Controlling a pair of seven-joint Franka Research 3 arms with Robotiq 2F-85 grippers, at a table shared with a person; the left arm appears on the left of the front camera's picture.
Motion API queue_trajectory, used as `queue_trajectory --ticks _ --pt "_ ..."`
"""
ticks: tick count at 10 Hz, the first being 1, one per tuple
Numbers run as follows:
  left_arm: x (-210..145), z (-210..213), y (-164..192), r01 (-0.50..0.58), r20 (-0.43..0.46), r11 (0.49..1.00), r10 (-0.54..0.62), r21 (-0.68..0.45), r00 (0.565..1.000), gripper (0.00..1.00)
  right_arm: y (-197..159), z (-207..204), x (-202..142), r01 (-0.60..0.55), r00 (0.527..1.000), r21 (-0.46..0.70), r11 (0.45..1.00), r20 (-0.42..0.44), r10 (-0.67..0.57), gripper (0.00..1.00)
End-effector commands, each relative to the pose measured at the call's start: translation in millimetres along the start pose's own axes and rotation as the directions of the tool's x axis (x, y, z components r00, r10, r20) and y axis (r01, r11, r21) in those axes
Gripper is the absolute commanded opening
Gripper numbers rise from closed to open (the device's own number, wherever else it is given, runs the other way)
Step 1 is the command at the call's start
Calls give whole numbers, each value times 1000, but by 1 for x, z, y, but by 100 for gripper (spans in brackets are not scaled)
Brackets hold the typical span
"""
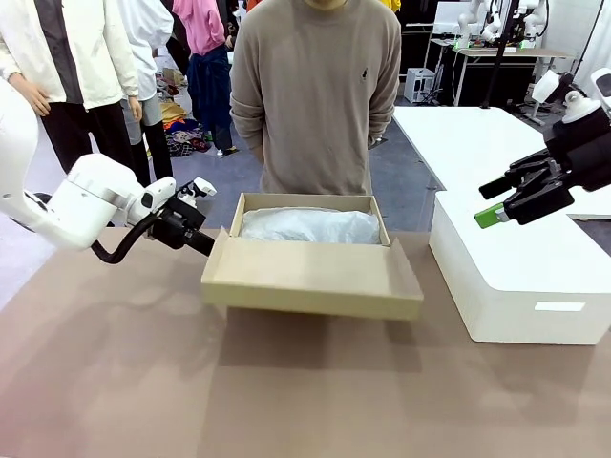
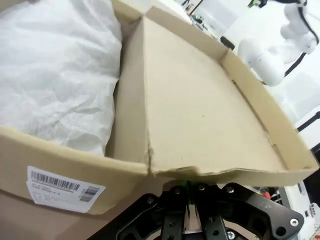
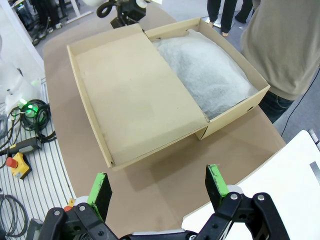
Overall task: Pack the shoes into the box.
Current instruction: Close the Shoes Box.
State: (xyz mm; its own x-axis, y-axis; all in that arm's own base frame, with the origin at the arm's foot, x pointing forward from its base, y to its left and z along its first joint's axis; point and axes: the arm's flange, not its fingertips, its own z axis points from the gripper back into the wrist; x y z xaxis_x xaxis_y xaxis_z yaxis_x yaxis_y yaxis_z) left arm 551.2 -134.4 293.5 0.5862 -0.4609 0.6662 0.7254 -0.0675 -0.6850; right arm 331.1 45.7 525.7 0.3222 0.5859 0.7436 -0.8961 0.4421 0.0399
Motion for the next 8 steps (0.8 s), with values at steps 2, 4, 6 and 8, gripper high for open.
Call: queue_trajectory --ticks 2,4,6,8 --pt "7 4 -26 51 69 999 -51 -10 996 0 -3 -1 1 -22 999 17 1000 36 21 100" --pt "16 6 -38 69 81 997 -70 17 994 0 -3 -1 1 -22 999 17 1000 36 21 100" --pt "30 8 -53 119 87 991 -125 69 988 0 -3 -1 1 -22 999 17 1000 36 21 100" --pt "45 12 -64 160 102 980 -172 119 980 0 -3 -1 1 -22 999 17 1000 36 21 100"
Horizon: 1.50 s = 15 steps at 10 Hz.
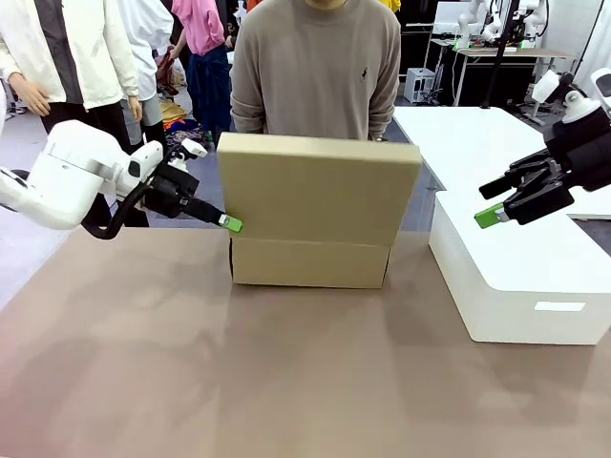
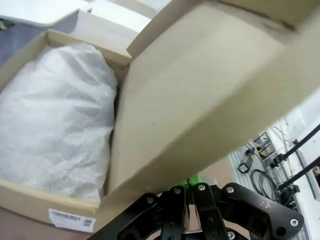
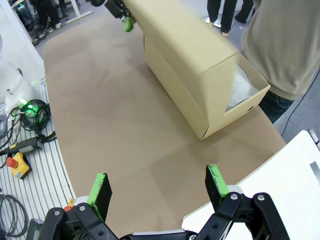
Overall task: Pack the shoes into the box.
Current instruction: Close the Shoes Box.
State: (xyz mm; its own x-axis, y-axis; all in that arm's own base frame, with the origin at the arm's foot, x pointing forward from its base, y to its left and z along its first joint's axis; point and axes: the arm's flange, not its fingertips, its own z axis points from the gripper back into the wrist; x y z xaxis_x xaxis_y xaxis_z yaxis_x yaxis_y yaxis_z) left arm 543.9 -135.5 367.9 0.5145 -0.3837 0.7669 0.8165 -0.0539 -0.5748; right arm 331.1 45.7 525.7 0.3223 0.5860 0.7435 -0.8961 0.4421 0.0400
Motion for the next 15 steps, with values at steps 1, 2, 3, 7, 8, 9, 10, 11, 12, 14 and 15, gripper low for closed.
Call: queue_trajectory --ticks 1,2,3,7,8,9,10,11,12,14,15 --pt "9 -3 -11 49 -3 992 -49 116 999 0 -3 -1 1 -22 999 17 1000 36 21 100" --pt "18 0 -13 58 -33 982 -53 179 998 0 -3 -1 1 -22 999 17 1000 36 21 100" --pt "30 4 -14 66 -65 970 -52 235 996 0 -3 -1 1 -22 999 17 1000 36 21 100" --pt "65 18 -10 -24 -161 912 98 410 982 0 -3 -1 1 -22 999 17 1000 36 21 100" --pt "68 20 -8 -35 -161 916 108 400 981 0 -3 -1 1 -22 999 17 1000 36 21 100" --pt "74 21 -11 -42 -207 936 121 351 971 0 -3 -1 1 -22 999 17 1000 36 21 100" --pt "62 21 -9 4 -153 910 66 414 986 0 -3 -1 1 -22 999 17 1000 36 21 100" --pt "62 21 -9 4 -153 910 66 414 986 0 -3 -1 1 -22 999 17 1000 36 21 100" --pt "62 21 -9 4 -153 910 66 414 986 0 -3 -1 1 -22 999 17 1000 36 21 100" --pt "62 21 -9 4 -153 910 66 414 986 0 -3 -1 1 -22 999 17 1000 36 21 100" --pt "62 21 -9 4 -153 910 66 414 986 0 -3 -1 1 -22 999 17 1000 36 21 100"
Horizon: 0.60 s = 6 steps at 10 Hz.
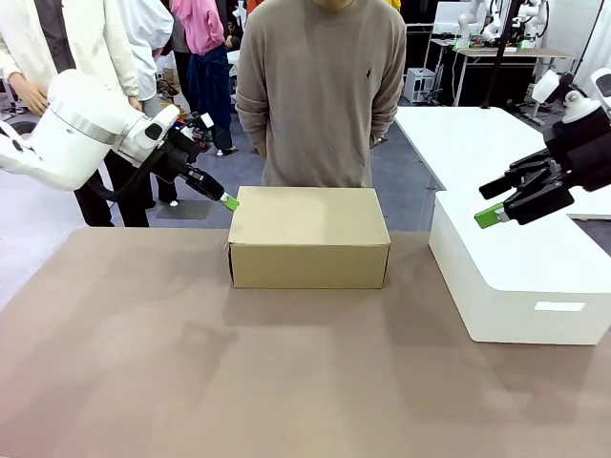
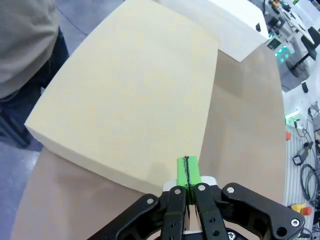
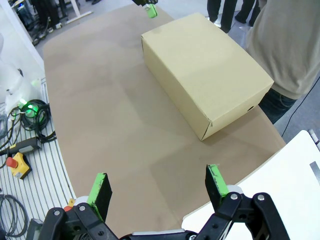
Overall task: Pack the shoes into the box.
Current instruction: Press down on the lid of the Shoes Box.
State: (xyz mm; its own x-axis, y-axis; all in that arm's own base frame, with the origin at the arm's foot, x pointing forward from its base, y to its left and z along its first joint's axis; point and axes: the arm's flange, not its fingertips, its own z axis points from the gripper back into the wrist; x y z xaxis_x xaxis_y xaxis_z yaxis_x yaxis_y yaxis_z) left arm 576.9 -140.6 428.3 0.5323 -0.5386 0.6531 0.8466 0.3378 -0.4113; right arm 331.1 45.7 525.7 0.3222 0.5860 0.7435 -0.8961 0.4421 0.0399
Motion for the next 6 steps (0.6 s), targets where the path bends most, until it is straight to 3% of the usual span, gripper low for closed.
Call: queue_trajectory --ticks 1,6 --pt "-3 -1 -1 13 26 1000 -13 1 1000 0 -3 -1 1 -22 999 17 1000 36 21 100" --pt "-3 -1 -1 13 26 1000 -13 1 1000 0 -3 -1 1 -22 999 17 1000 36 21 100"
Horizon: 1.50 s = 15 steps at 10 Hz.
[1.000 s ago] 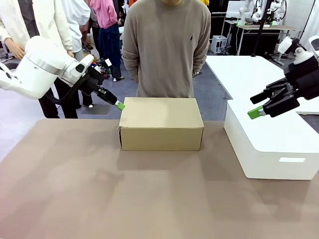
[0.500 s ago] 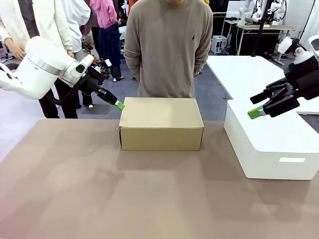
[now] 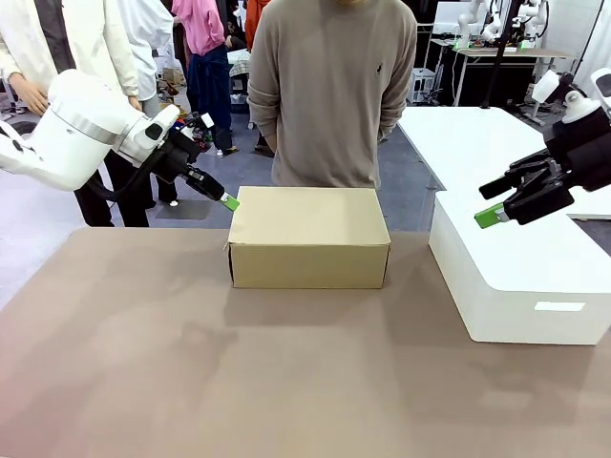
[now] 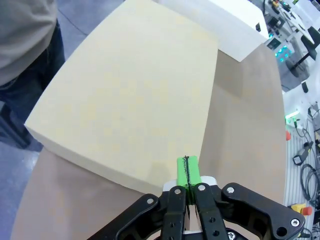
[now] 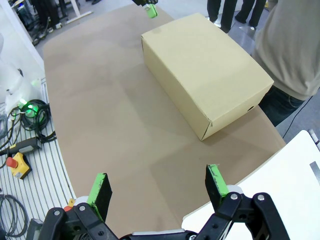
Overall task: Pack the shoes into the box.
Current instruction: Press down on the lid of the Shoes Box.
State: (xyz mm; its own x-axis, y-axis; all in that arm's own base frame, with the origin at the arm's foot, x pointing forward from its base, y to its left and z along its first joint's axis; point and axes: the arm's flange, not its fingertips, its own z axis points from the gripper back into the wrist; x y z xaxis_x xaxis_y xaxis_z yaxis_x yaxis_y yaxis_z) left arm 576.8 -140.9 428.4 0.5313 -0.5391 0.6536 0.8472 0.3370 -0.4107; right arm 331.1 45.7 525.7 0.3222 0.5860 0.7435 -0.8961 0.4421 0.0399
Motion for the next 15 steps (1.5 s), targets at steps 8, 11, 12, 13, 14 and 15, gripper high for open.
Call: queue_trajectory --ticks 8,11,12,13,14,15 --pt "41 58 -89 137 -418 990 -113 27 901 100 -3 -1 1 -22 999 17 1000 36 21 100" --pt "22 71 -120 171 -475 981 -108 91 873 100 0 0 0 0 1000 0 1000 0 0 100" --pt "14 76 -130 177 -510 978 -99 107 855 100 8 8 15 -15 1000 34 999 -2 15 82" --pt "9 80 -141 206 -542 967 -96 147 835 100 11 13 34 -25 999 37 999 -43 27 63" --pt "4 86 -157 224 -573 954 -71 200 816 100 9 13 55 -44 995 43 998 -86 47 43" --pt "-3 91 -172 226 -589 945 -46 236 807 100 5 10 73 -58 990 42 997 -127 63 23"
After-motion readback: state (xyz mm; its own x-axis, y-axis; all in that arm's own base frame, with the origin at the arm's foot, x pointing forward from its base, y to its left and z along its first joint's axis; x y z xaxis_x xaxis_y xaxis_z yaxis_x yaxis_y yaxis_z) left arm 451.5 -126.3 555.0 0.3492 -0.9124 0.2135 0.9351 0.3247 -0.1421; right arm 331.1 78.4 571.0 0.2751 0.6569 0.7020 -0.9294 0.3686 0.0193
